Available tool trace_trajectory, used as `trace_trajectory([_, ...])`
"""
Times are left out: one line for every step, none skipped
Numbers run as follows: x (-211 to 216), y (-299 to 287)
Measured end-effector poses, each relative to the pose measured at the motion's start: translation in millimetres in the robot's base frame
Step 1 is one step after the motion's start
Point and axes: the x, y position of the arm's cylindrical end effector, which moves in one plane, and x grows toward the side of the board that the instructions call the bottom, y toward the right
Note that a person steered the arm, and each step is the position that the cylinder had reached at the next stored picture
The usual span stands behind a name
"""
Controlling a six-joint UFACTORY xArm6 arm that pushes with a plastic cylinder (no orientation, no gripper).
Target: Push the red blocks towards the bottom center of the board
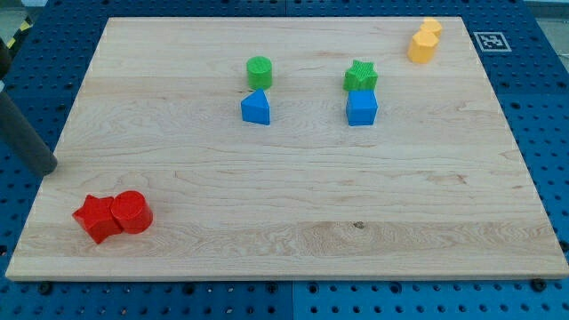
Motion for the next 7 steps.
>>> trace_trajectory([2,0])
trace_trajectory([8,1])
trace_trajectory([52,19])
trace_trajectory([97,36])
trace_trajectory([101,37])
trace_trajectory([101,37])
trace_trajectory([89,42])
